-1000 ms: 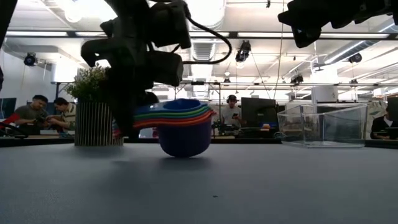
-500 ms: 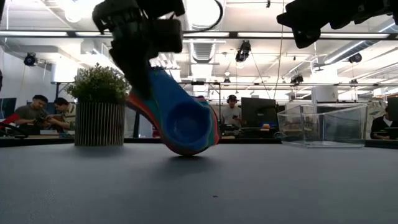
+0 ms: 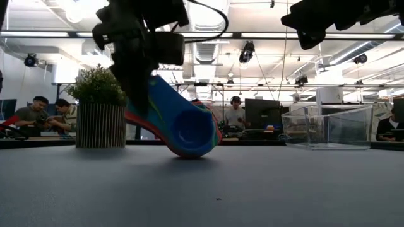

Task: Nest measuring cups in basket
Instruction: Adjust the stacked measuring cups

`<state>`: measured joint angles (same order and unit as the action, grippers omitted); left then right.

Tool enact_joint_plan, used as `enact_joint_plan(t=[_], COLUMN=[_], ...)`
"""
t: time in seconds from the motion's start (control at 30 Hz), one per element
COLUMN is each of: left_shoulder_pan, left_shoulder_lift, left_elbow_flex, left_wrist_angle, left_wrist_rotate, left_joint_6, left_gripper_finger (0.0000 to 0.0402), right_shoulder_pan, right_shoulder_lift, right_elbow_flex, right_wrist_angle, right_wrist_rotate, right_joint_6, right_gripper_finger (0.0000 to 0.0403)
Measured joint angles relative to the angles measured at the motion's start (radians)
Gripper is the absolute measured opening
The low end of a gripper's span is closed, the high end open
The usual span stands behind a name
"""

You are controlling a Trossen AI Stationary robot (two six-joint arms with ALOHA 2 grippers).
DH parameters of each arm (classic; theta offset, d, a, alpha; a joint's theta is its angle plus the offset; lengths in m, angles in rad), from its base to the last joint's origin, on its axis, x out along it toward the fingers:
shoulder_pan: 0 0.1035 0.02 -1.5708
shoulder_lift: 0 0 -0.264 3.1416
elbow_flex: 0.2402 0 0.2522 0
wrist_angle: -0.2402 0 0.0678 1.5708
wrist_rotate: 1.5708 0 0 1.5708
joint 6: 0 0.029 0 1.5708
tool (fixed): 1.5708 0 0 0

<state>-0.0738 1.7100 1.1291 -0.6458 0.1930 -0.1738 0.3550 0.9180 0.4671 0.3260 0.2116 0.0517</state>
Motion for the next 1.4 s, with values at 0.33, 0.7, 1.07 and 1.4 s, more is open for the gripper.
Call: enact_joint_plan(t=[0.33,0.7,1.07,1.4], left_shoulder_pan=[0.040,0.164,0.169,0.171], left_shoulder_lift=[-0.016,-0.071,-0.072,-0.059], left_elbow_flex=[-0.074,-0.355,-0.487,-0.507], left_wrist_angle=[0.078,0.638,0.872,0.944], left_wrist_rotate=[0.091,0.570,0.685,0.689], left_joint_6=[-0.005,-0.246,-0.426,-0.452], left_gripper_finger=[0.0020,0.0020,0.0020,0.0022], right_shoulder_pan=[0.000,0.000,0.000,-0.002], right_shoulder_lift=[0.000,0.000,0.000,0.282], right_elbow_flex=[0.000,0.000,0.000,0.005], right_wrist_angle=[0.000,-0.003,0.004,0.362], right_wrist_rotate=[0.000,0.000,0.067,0.104], right_joint_6=[0.000,-0.001,0.000,-0.092], right_gripper_finger=[0.0112,0.0112,0.0112,0.0112])
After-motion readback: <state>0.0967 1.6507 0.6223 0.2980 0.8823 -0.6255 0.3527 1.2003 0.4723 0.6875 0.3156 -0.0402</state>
